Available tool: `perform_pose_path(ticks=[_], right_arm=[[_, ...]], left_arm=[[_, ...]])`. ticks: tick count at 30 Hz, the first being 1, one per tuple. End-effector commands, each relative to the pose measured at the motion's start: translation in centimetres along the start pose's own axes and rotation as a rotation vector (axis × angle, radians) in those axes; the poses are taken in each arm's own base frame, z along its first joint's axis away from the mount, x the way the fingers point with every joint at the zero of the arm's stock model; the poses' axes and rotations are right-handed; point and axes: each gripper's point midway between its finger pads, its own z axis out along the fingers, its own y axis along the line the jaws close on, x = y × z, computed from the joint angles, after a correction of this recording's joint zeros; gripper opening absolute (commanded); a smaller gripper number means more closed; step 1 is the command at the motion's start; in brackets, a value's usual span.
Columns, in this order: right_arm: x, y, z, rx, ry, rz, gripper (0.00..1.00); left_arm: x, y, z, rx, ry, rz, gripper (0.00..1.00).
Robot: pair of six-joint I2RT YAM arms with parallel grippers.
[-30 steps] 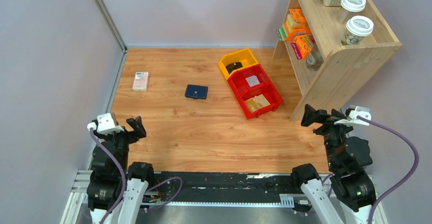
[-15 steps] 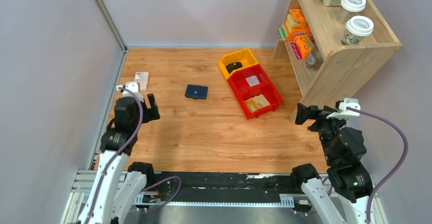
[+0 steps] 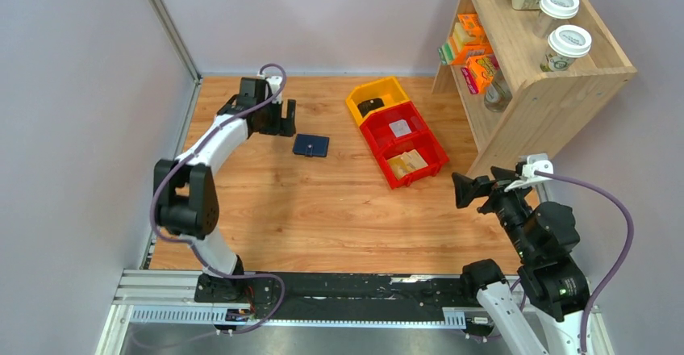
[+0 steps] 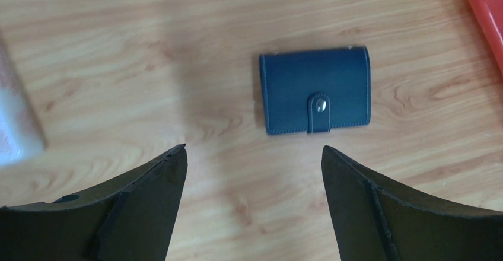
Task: Take the credit cards out of the card holder
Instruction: Move the card holder to the center of the board.
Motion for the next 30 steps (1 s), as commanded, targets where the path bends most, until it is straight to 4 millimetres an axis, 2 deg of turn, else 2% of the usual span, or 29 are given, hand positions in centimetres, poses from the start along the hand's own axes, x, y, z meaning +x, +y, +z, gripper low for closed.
perform_pose_path(ticks=[1, 5, 8, 13, 18, 21, 24, 30], right_arm=[[0.9, 3.1, -0.2, -0.182, 0.062, -0.036, 1.00], [2.1, 4.7, 0.2, -0.282, 0.146, -0.038, 1.00], [2.8, 5.8, 0.4, -0.352, 0.196, -0.045, 1.00], [3.6, 7.5, 0.9, -0.459, 0.267, -0.046, 1.00], [5.6, 9.3, 1.7, -0.586, 0.418, -0.041, 1.00], [6.3, 10.3, 2.4, -0.602, 0.461, -0.067, 1.00], [8.2, 11.5, 3.7, -0.586, 0.511, -0.124, 1.00], [12.0, 15.7, 5.8, -0.590, 0.569, -0.134, 1.00]], left_arm=[[-3.6, -2.4, 3.9, 0.111, -0.016, 0.137, 0.90], [-4.5, -3.9, 8.0, 0.172, 0.016, 0.204, 0.90], [-4.7, -4.8, 10.0, 0.212, 0.034, 0.224, 0.90], [-3.0, -5.4, 12.6, 0.254, 0.098, 0.225, 0.90], [-0.3, -5.9, 12.2, 0.289, 0.136, 0.187, 0.90], [0.6, -6.3, 11.7, 0.304, 0.139, 0.146, 0.90], [2.2, -6.7, 10.9, 0.316, 0.143, 0.095, 0.90], [5.1, -7.3, 8.5, 0.320, 0.183, -0.027, 0.88]])
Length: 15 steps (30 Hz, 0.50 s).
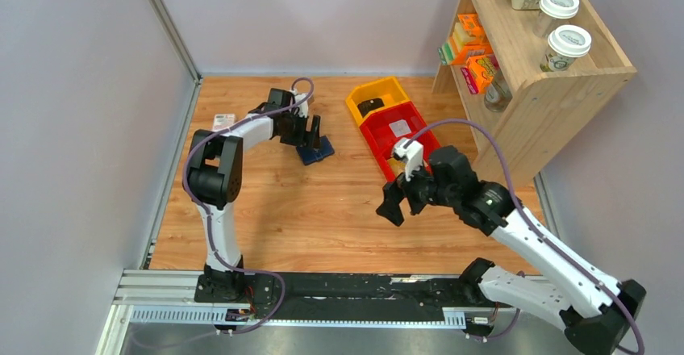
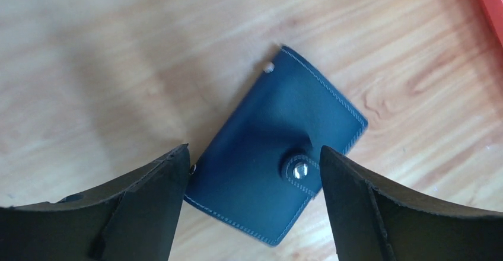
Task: Take the credit cards out of the card holder
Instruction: Move the card holder to the center of the board.
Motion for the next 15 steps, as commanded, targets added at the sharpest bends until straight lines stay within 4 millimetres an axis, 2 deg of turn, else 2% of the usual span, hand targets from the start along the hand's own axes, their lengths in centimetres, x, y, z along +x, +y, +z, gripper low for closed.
perform_pose_path(ticks=[1, 3, 6, 7, 8, 9, 12, 15], right_arm=[[-1.9, -0.2, 3.5, 0.061, -0.068, 0.021, 1.00], [-2.2, -0.7, 4.9, 0.106, -0.089, 0.076, 1.00], [-3.1, -3.2, 6.1, 0.263, -0.147, 0.231, 1.00], [-3.5, -4.0, 6.2, 0.313, -0.169, 0.278, 1.00], [-3.9, -4.2, 6.3, 0.331, -0.179, 0.303, 1.00], [-4.4, -4.4, 6.4, 0.338, -0.190, 0.315, 1.00], [-5.4, -4.2, 6.6, 0.318, -0.238, 0.321, 1.00], [-5.8, -3.6, 6.9, 0.269, -0.279, 0.321, 1.00]], left_arm=[[1.1, -2.5, -2.5, 0.052, -0.022, -0.122, 0.87], [3.5, -3.2, -3.1, 0.061, -0.010, -0.192, 0.87], [5.1, -4.8, -4.0, 0.092, -0.029, -0.288, 0.86], [6.5, -5.4, -4.6, 0.099, -0.020, -0.312, 0.86], [6.2, -6.0, -4.9, 0.112, -0.051, -0.340, 0.86], [7.3, -6.4, -5.6, 0.115, -0.057, -0.353, 0.86], [7.2, -5.8, -6.9, 0.057, -0.129, -0.396, 0.86], [5.5, -4.1, -8.6, -0.067, -0.219, -0.397, 0.86]])
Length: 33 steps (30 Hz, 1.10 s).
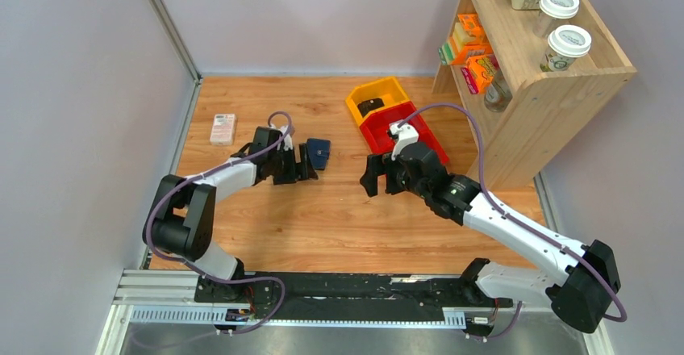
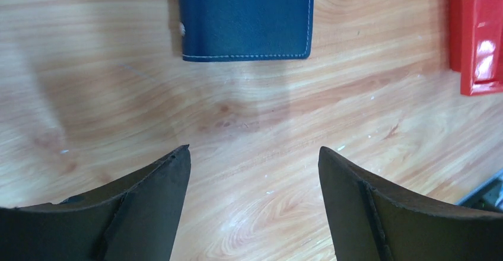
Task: Take the credit cards out of the card holder
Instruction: Move the card holder to the center of the board.
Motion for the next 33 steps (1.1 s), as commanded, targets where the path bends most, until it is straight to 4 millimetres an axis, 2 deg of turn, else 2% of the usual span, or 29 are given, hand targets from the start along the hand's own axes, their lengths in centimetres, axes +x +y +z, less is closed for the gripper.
perform_pose_path(ticks=[1, 4, 6, 12, 15, 21, 23, 24, 28, 33], right_arm=[[-4.1, 1.7, -0.2, -0.063, -0.172, 0.077, 1.00], [-3.3, 1.6, -0.1, -0.055, -0.129, 0.066, 1.00], [-3.2, 1.5, -0.2, -0.058, -0.132, 0.064, 1.00], [-2.9, 1.8, -0.3, -0.080, -0.140, 0.105, 1.00], [-2.5, 1.9, 0.0, -0.082, -0.122, 0.112, 1.00], [-2.1, 2.3, 0.8, -0.103, -0.104, 0.093, 1.00], [-2.0, 2.3, 1.2, -0.106, -0.101, 0.087, 1.00], [-2.0, 2.2, 1.5, -0.102, -0.098, 0.087, 1.00], [-2.0, 2.0, 2.7, -0.104, -0.081, 0.113, 1.00], [-1.4, 3.0, 4.6, -0.159, -0.021, 0.147, 0.98]], left_arm=[[-5.8, -0.3, -2.5, -0.088, -0.243, -0.037, 0.86], [-9.0, -0.1, -2.7, -0.149, -0.309, -0.016, 0.85], [-10.2, -0.1, -1.5, -0.158, -0.282, 0.007, 0.82], [-12.0, 0.6, 2.4, -0.180, -0.173, 0.049, 0.70], [-12.0, 1.1, 3.9, -0.182, -0.133, 0.063, 0.67], [-10.5, 2.3, 5.8, -0.194, -0.060, 0.041, 0.60], [-9.5, 2.5, 6.1, -0.193, -0.023, 0.029, 0.54], [-9.0, 2.6, 6.2, -0.191, -0.012, 0.021, 0.48], [-6.1, 2.9, 6.3, -0.203, 0.043, 0.000, 0.42], [-1.9, 2.8, 5.1, -0.232, 0.093, 0.014, 0.40]])
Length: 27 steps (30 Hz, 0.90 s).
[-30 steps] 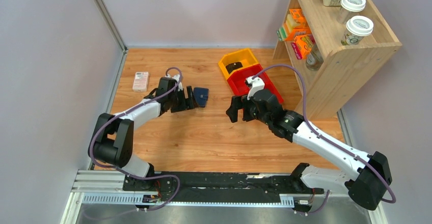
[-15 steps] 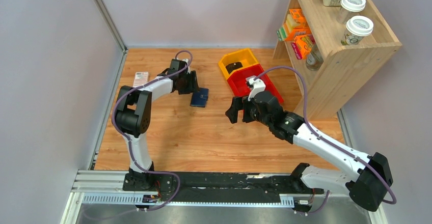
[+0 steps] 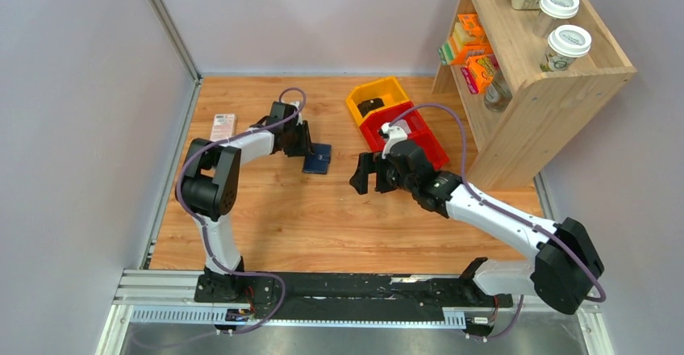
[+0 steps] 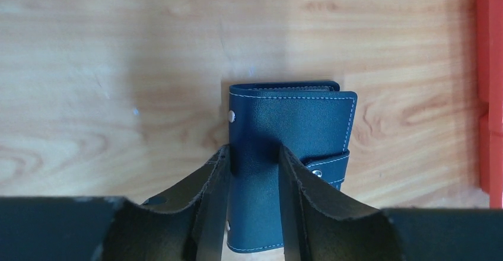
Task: Take the credit cards out of the card holder
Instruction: Move the card holder to the center of the board.
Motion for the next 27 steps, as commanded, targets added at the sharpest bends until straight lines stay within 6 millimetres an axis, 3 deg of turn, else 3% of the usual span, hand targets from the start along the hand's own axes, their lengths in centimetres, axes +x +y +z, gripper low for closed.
perform_pose_path(ticks=[1, 8, 16, 21, 27], right_arm=[[-1.5, 2.2, 1.5, -0.092, -0.010, 0.041, 0.97], [-0.4, 2.8, 4.9, -0.100, 0.082, 0.115, 0.82], [3.6, 3.8, 9.4, -0.159, 0.253, 0.248, 0.63], [5.8, 3.6, 10.6, -0.108, 0.333, 0.265, 0.57], [5.8, 3.5, 10.5, 0.104, 0.326, 0.072, 0.58]], left_arm=[[7.7, 0.6, -1.4, -0.063, 0.177, 0.025, 0.40], [11.9, 1.0, -4.2, -0.090, 0.204, 0.016, 0.38], [15.5, 0.3, -6.6, -0.039, 0.172, -0.103, 0.38], [16.7, 0.1, -7.3, -0.014, 0.150, -0.150, 0.38], [17.3, -0.5, -7.8, 0.025, 0.120, -0.218, 0.37]])
